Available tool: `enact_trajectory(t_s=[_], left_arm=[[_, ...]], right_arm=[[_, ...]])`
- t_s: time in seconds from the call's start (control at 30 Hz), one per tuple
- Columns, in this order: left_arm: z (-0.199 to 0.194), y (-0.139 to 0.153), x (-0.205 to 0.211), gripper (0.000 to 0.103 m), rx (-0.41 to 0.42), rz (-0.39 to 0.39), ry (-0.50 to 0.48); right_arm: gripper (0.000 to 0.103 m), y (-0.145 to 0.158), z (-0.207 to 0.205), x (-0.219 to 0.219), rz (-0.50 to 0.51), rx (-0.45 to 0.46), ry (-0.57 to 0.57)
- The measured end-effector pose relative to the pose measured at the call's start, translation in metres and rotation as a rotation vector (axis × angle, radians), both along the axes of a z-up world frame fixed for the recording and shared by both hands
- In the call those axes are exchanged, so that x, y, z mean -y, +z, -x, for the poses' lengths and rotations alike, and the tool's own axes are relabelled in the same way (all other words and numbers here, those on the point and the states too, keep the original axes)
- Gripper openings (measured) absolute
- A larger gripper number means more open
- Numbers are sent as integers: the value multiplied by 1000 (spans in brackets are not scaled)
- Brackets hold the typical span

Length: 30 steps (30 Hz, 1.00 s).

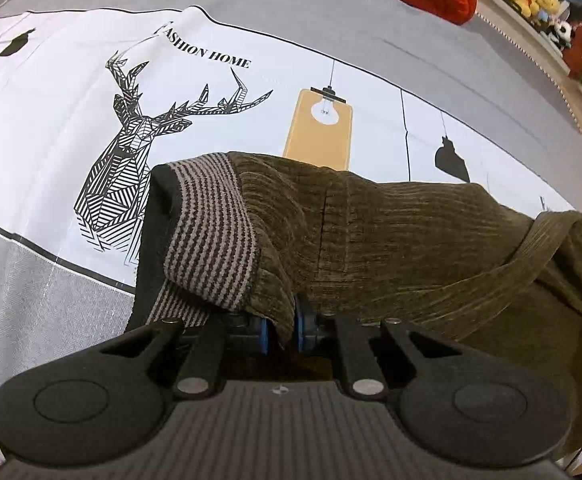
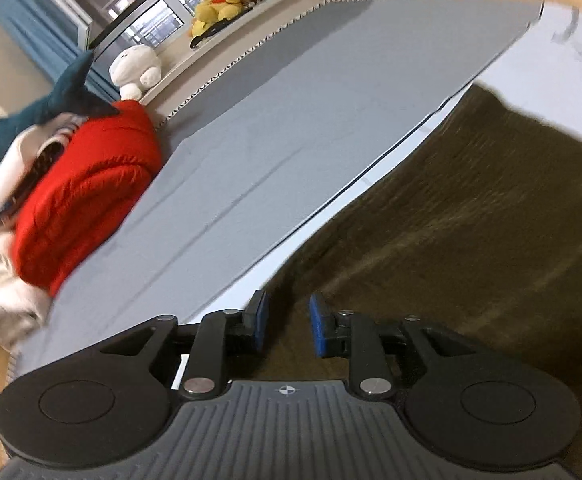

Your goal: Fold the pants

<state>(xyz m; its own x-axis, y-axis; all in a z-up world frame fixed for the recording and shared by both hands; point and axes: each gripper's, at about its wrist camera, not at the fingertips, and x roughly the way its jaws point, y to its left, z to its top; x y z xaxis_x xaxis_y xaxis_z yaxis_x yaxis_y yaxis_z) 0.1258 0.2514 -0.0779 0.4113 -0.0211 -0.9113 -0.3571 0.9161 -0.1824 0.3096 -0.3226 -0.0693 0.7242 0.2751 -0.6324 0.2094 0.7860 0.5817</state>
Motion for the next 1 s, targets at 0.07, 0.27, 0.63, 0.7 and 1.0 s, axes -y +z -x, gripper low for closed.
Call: enact_trajectory(t_s=[0.07,0.27,0.63,0.7,1.0], left_arm=[[-2,-3,0,14,-11,-4,-2],[-3,-6,-4,14,-22,13,8],[-2,-1,-5,14,-12,38,25],[0,0,-7,14,-6,51,36],[28,27,-15,11,132,102,39]], right_arm=[[34,-11,-18,0,-47,-7,12],[41,-41,-62,-15,-123,-63,35],[7,-37,-73,-54,145,-143,21],[6,-24,-63,-53,140,-123,-4],[4,76,54,-12,167,23,-24]])
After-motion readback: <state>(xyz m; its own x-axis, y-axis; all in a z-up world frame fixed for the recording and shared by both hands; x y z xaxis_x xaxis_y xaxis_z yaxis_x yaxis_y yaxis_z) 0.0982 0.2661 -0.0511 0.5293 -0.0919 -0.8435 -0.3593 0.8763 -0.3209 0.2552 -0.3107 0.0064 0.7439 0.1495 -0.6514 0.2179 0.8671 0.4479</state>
